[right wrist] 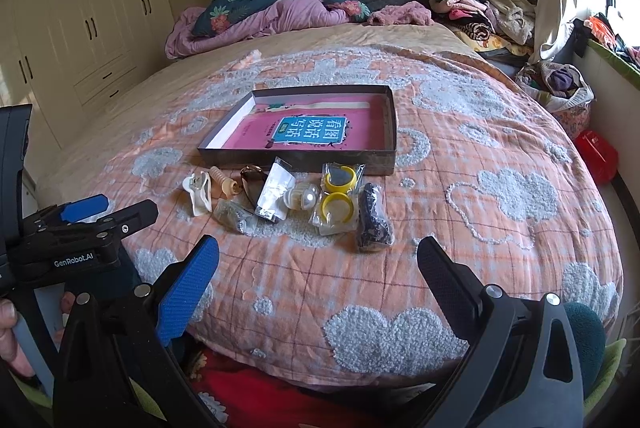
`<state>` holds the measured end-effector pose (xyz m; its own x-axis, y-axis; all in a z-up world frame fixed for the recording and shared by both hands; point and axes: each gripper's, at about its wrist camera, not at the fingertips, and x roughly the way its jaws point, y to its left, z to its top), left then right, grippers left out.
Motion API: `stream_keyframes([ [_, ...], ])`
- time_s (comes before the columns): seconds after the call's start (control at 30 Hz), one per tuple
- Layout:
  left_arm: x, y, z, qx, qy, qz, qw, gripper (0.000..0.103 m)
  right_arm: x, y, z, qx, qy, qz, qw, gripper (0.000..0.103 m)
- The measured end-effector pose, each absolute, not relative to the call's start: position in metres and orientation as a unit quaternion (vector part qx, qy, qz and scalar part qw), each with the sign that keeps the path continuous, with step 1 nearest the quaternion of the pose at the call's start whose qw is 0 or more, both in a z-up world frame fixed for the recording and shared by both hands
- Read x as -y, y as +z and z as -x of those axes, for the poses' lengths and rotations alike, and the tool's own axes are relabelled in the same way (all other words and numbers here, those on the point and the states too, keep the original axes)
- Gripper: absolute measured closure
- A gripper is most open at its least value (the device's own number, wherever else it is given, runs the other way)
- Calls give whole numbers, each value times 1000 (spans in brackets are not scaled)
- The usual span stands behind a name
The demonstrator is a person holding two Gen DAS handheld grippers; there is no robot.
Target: Organize jewelry
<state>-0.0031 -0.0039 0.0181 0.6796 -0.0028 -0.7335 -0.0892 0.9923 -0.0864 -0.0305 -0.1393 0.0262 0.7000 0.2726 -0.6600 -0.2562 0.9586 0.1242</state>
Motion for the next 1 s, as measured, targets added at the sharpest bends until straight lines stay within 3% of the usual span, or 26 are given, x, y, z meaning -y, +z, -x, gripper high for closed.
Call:
stream_keyframes([
  [1.0,4,19,2,-400,23,55,914,8,134,30,27,-356,147,-4,923,4],
])
